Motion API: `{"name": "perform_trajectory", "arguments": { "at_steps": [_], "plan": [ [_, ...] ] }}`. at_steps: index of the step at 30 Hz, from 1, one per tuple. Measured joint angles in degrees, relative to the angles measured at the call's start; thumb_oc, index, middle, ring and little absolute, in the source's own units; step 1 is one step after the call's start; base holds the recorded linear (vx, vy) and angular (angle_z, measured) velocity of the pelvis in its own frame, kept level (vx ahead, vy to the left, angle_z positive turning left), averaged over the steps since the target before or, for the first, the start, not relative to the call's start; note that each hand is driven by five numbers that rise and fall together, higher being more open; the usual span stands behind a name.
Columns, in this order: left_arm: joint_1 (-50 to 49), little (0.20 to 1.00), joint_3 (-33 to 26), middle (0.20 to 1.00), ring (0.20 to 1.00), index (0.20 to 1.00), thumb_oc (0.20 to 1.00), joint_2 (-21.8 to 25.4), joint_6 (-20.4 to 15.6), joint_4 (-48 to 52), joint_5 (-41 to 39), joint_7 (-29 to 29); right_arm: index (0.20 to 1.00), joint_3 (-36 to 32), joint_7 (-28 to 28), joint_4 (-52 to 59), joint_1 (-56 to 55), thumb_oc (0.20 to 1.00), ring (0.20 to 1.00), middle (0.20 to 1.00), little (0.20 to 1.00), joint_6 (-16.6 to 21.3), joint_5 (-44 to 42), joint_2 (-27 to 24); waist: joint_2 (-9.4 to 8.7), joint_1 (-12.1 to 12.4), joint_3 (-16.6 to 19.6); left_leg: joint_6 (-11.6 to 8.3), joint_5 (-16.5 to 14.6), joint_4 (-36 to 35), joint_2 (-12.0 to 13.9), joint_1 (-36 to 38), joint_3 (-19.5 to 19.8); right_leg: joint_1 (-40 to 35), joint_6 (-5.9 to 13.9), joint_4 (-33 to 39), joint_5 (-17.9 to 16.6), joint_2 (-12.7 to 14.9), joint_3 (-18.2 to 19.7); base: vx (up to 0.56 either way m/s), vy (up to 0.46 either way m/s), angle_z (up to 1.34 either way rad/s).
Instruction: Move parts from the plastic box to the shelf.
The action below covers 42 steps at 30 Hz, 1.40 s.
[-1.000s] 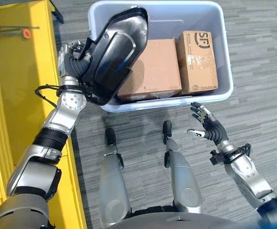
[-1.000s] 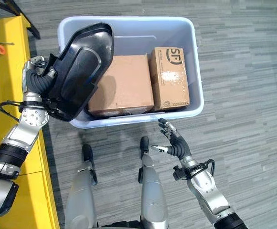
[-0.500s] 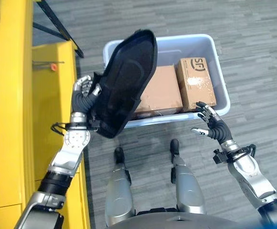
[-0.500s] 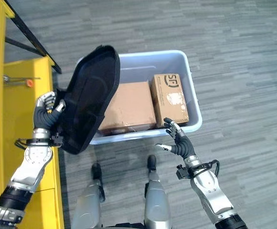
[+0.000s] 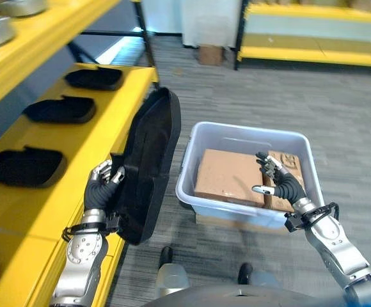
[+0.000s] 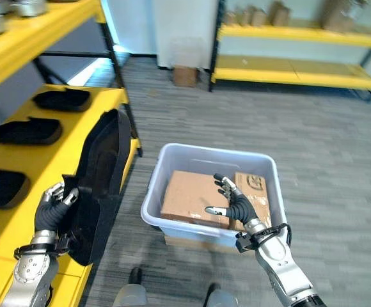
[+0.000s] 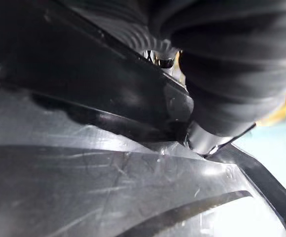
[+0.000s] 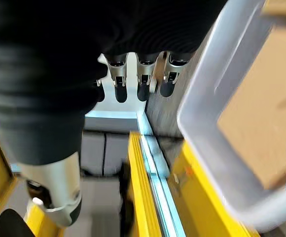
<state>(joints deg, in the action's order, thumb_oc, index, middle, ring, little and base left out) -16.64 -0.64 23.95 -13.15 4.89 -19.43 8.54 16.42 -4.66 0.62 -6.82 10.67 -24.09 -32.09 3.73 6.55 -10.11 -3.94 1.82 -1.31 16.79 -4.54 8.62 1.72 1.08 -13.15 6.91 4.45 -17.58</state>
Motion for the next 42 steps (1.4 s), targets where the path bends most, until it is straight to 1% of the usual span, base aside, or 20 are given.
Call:
{"name": "perform_trajectory", "arguments": {
  "at_steps": [3,4,5,6,7,8,9,10,11,13,18,26,28,29,30,31,32,33,36,42],
  "plan": [
    [-1.33,0.2,1.97,0.2,0.2,0.2,0.2,-0.42,0.53,-2.29,0.22,-1.98,1.0,-0.21,0.53,-0.42,0.93,1.0,1.0,1.0,1.0,-0.21,0.12,-2.69,4.92,2.72,0.29,5.81,7.24,0.83,0.73,-2.77,-0.41,1.08,-1.51,-1.56,0.67,-2.05,-2.64,-0.26,-0.097,0.72],
    [-2.77,0.2,1.85,0.2,0.2,0.2,0.2,-1.38,0.69,-2.51,-0.51,-2.14,1.0,-0.05,0.88,-0.16,0.95,1.0,1.0,1.0,1.0,-0.13,0.12,-1.84,5.35,3.01,0.83,9.41,3.56,-3.01,1.17,-3.13,-1.25,1.94,-4.0,-2.67,1.18,-2.67,-3.67,-0.35,-0.114,1.16],
    [-1.78,0.2,1.83,0.2,0.2,0.2,0.2,-0.21,1.14,-2.64,-1.3,-2.48,1.0,-0.12,1.06,0.06,-0.04,1.0,1.0,1.0,1.0,-0.17,0.13,0.28,1.59,0.82,-0.02,6.01,-3.31,-2.05,-0.79,-4.78,-4.47,2.42,-3.85,-0.25,-0.36,0.18,-4.6,-0.24,-0.074,1.42],
    [-0.07,0.2,1.9,0.2,0.2,0.2,0.2,0.16,1.58,-5.12,-1.36,-3.65,1.0,-0.17,1.12,-1.28,-0.83,1.0,1.0,1.0,1.0,-0.55,0.1,2.55,-3.6,1.52,-1.03,2.16,-2.14,12.6,-5.39,-7.45,-7.49,2.3,-5.3,1.65,-2.71,5.18,-7.09,-0.16,0.01,2.18],
    [0.07,0.2,2.8,0.2,0.2,0.2,0.2,-1.21,2.19,-8.53,-1.32,-4.83,1.0,-1.04,1.43,0.36,-4.73,1.0,1.0,1.0,1.0,-0.5,-0.05,3.44,-5.4,-1.57,1.08,-1.92,-5.15,31.28,-8.16,-4.0,-9.51,-4.62,-3.2,10.7,-7.56,7.03,-12.17,-0.04,0.287,1.67],
    [0.38,0.2,2.85,0.2,0.2,0.2,0.2,-3.02,2.12,-8.25,-1.51,-4.86,1.0,-2.26,1.5,0.54,-5.71,1.0,1.0,1.0,1.0,-0.52,-0.56,4.62,-2.43,-2.32,3.35,-5.51,-7.79,29.36,-5.74,4.32,-11.08,-5.58,-1.61,11.03,-7.82,5.26,-13.77,-0.05,0.368,2.13],
    [2.87,0.2,5.14,0.2,0.2,0.2,0.2,-3.69,2.64,-8.37,-2.01,-4.45,1.0,-3.95,2.23,0.3,-5.94,1.0,1.0,1.0,1.0,-0.61,-1.64,6.45,-1.42,-5.86,4.87,-4.38,-11.2,16.21,-6.88,8.95,-14.41,-4.59,-0.13,9.57,-8.73,7.22,-17.29,-0.07,0.402,1.81],
    [5.12,0.2,7.44,0.2,0.2,0.2,0.2,-3.68,2.66,-7.82,-1.96,-4.62,1.0,-4.63,2.67,0.42,-5.62,1.0,1.0,1.0,1.0,-0.63,-1.64,6.2,-0.27,-7.41,5.14,-3.27,-10.41,5.06,-8.89,11.31,-14.67,-3.27,0.95,7.97,-9.08,8.65,-17.57,-0.06,0.262,1.52],
    [7.49,0.2,8.33,0.2,0.2,0.2,0.2,-2.79,2.64,-6.04,-1.94,-4.81,1.0,-3.95,2.77,-1.69,-2.94,1.0,1.0,1.0,1.0,-1.59,-1.69,7.62,-1.04,-6.07,4.86,0.07,-5.33,-1.54,-11.51,14.06,-14.5,-1.7,2.31,7.45,-11.08,10.25,-15.85,-0.04,0.224,0.67],
    [7.47,0.2,8.43,0.2,0.2,0.2,0.2,-0.2,2.67,-4.25,-1.97,-4.82,1.0,-1.32,2.67,-2.36,-1.28,1.0,1.0,1.0,1.0,-1.73,-1.7,9.9,-3.35,-5.28,5.32,1.8,-3.99,-2.16,-14.67,13.59,-14.34,-1.34,3.4,7.74,-13.35,13.7,-13.93,-0.04,0.168,0.15],
    [3.98,0.2,3.48,0.2,0.2,0.2,0.2,3.1,2.66,-4.05,-1.94,-4.48,1.0,0.95,2.56,-3.25,0.42,1.0,1.0,1.0,1.0,-1.78,-1.57,11.82,-6.98,-2.26,6.81,3.46,-4.26,-1.66,-17.94,11.52,-12.79,-3.63,5.7,11.26,-13.75,15.15,-14.17,-0.04,0.185,0.17],
    [3.43,0.2,2.41,0.2,0.2,0.2,0.2,3.62,2.73,-3.95,-0.05,-4.4,1.0,0.11,2.63,-7.68,0.65,1.0,1.0,1.0,1.0,-2.83,-1.46,13.55,-8.79,-1.03,5.06,5.45,-6.97,9.03,-20.68,4.58,-7.51,-4.98,7.0,9.31,-15.42,18.31,-16.86,-0.06,0.215,0.45],
    [6.2,0.2,2.87,0.2,0.2,0.2,0.2,3.46,2.62,-4.38,0.82,-4.36,1.0,0.67,2.49,-6.88,0.51,1.0,1.0,1.0,1.0,-3.22,-1.48,13.43,-7.52,-3.9,3.71,7.26,-5.66,9.49,-20.0,3.52,-4.11,0.91,6.76,1.21,-16.98,16.51,2.16,-0.1,0.188,0.5],
    [6.81,0.2,2.74,0.2,0.2,0.2,0.2,4.01,2.63,-4.62,0.78,-4.28,1.0,1.31,2.28,-6.41,0.47,1.0,1.0,1.0,1.0,-3.23,-1.5,13.44,-7.17,-3.89,3.34,6.84,-4.78,8.6,-17.79,3.39,-4.1,2.96,8.94,-1.47,-11.21,11.66,11.75,-0.04,0.114,0.05],
    [6.97,0.2,2.8,0.2,0.2,0.2,0.2,4.11,2.61,-4.62,0.79,-4.39,1.0,1.76,1.74,-6.24,0.29,1.0,1.0,1.0,1.0,-3.31,-1.51,13.36,-7.53,-4.4,3.32,6.68,-3.73,7.25,-17.46,3.72,-4.1,4.22,9.87,-3.6,-7.72,7.93,13.51,-0.07,0.181,0.03],
    [6.9,0.2,2.3,0.2,0.2,0.2,0.2,3.77,2.6,-4.66,0.76,-4.25,1.0,1.83,1.24,-5.78,0.07,1.0,1.0,1.0,1.0,-3.37,-1.53,13.03,-7.59,-4.53,3.24,6.13,-2.65,6.91,-16.39,3.41,-3.22,5.88,8.75,-8.09,-3.69,4.43,13.81,-0.06,0.085,0.37],
    [6.13,0.2,3.51,0.2,0.2,0.2,0.2,2.4,2.69,-4.64,0.64,-4.43,1.0,2.01,0.39,-5.78,-0.02,1.0,1.0,1.0,1.0,-3.41,-1.61,11.65,-8.01,-5.78,3.14,6.11,-1.44,5.46,-17.7,3.53,-2.23,4.46,5.85,-7.83,-0.39,-3.14,12.97,-0.13,0.069,0.33],
    [5.44,0.2,4.18,0.2,0.2,0.2,0.2,0.42,2.78,-4.66,0.56,-4.36,1.0,2.04,0.14,-5.81,0.27,1.0,1.0,1.0,1.0,-3.4,-1.63,10.18,-8.43,-5.51,3.14,6.1,-1.53,5.44,-19.15,3.3,-1.89,1.87,1.92,-3.37,1.36,-3.61,12.06,-0.14,-0.023,0.4],
    [3.05,0.2,4.71,0.2,0.2,0.2,0.2,-0.94,2.91,-2.85,0.93,-4.56,1.0,2.27,-0.24,-5.84,-0.07,1.0,1.0,1.0,1.0,-3.49,-1.65,7.8,-6.13,-5.49,2.45,4.25,-0.67,4.14,-18.44,3.66,-0.51,-0.42,-0.7,3.49,-0.58,-5.2,13.46,-0.12,-0.061,0.13],
    [1.04,0.2,3.77,0.2,0.2,0.2,0.2,-1.56,2.74,-1.88,0.82,-5.68,1.0,1.93,-0.95,-6.32,0.33,1.0,1.0,1.0,1.0,-3.49,-2.36,5.17,-6.05,-2.49,2.71,1.63,1.13,5.3,-17.44,-0.39,2.76,-3.97,-2.43,14.29,-6.79,-7.5,9.35,-0.13,0.01,0.32]
  ]
}}
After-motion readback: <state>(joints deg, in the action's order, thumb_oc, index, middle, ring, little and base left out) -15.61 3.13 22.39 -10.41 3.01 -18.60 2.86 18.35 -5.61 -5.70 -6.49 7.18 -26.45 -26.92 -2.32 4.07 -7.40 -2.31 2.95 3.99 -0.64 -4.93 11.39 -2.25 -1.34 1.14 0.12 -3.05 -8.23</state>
